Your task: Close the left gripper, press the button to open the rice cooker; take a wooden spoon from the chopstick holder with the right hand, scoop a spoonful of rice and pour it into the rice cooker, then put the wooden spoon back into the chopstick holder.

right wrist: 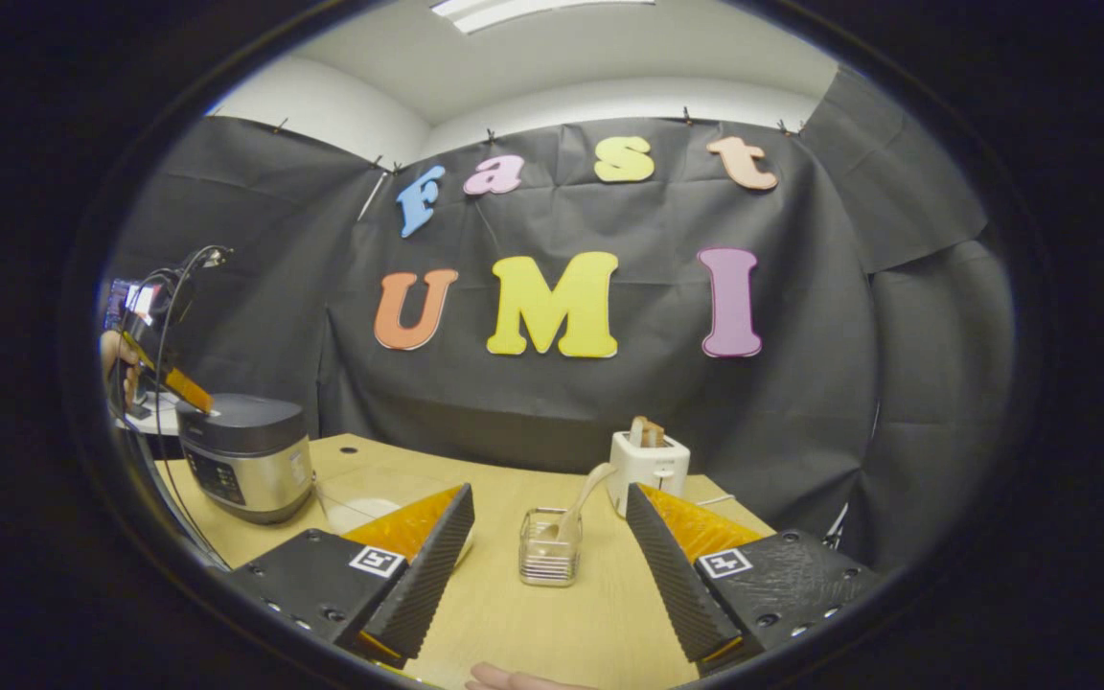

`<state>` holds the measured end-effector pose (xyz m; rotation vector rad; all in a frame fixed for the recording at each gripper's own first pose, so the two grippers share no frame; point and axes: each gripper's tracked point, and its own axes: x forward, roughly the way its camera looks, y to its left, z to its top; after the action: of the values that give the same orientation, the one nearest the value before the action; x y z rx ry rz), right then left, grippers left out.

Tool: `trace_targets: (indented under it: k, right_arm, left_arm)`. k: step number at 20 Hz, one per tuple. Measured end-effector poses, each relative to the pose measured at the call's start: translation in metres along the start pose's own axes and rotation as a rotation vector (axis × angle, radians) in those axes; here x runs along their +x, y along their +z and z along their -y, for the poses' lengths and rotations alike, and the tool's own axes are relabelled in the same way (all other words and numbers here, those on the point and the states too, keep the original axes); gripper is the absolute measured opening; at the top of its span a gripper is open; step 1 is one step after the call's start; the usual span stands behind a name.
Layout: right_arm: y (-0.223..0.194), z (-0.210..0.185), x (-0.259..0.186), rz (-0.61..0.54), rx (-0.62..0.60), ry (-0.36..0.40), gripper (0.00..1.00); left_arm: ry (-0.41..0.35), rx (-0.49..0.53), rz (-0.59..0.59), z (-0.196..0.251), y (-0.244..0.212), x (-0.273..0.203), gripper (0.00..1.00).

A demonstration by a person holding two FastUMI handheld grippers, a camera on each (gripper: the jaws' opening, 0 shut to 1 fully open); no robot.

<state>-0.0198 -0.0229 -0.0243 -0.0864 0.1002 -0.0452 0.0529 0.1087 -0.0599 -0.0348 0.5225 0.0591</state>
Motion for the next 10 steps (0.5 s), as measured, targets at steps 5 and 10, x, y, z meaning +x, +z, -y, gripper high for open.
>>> trace_targets:
  k: [5,10]
  right_arm:
    - [0.000,-0.005,-0.001,-0.005,0.023,0.004,0.95]
    - [-0.001,-0.001,0.002,-0.001,-0.014,-0.015,0.95]
  left_arm:
    - [-0.057,-0.035,-0.016,-0.002,-0.005,0.002,0.03]
    - [0.035,-0.003,0.203,-0.009,0.039,-0.022,0.03]
